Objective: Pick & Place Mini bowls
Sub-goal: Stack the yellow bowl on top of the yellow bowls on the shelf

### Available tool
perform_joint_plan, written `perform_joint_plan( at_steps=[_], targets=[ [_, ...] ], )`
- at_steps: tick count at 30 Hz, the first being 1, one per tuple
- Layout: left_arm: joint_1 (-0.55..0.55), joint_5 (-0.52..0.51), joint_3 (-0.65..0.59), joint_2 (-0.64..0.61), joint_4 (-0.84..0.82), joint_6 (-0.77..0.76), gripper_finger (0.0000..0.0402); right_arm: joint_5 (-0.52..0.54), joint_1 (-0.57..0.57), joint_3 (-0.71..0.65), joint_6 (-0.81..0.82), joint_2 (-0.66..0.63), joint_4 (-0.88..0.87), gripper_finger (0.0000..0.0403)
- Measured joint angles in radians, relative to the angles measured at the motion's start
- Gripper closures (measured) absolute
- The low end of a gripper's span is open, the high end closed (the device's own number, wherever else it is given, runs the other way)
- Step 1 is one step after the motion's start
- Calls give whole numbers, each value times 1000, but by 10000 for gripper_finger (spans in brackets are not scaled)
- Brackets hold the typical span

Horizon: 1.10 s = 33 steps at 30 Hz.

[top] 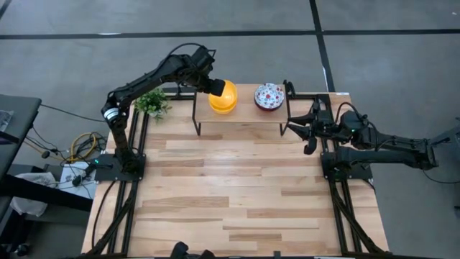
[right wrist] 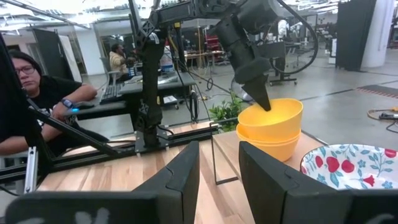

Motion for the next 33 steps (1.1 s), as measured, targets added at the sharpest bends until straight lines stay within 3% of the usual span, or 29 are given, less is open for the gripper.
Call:
perform_joint_plan(
  at_steps=[17,33],
  targets=[
    [-3,-14,0,6,-7,-11,392,0,1,0,0,0,0,301],
    [-1,-19,0,0,9,-33,315,0,1,0,0,0,0,301]
  ],
)
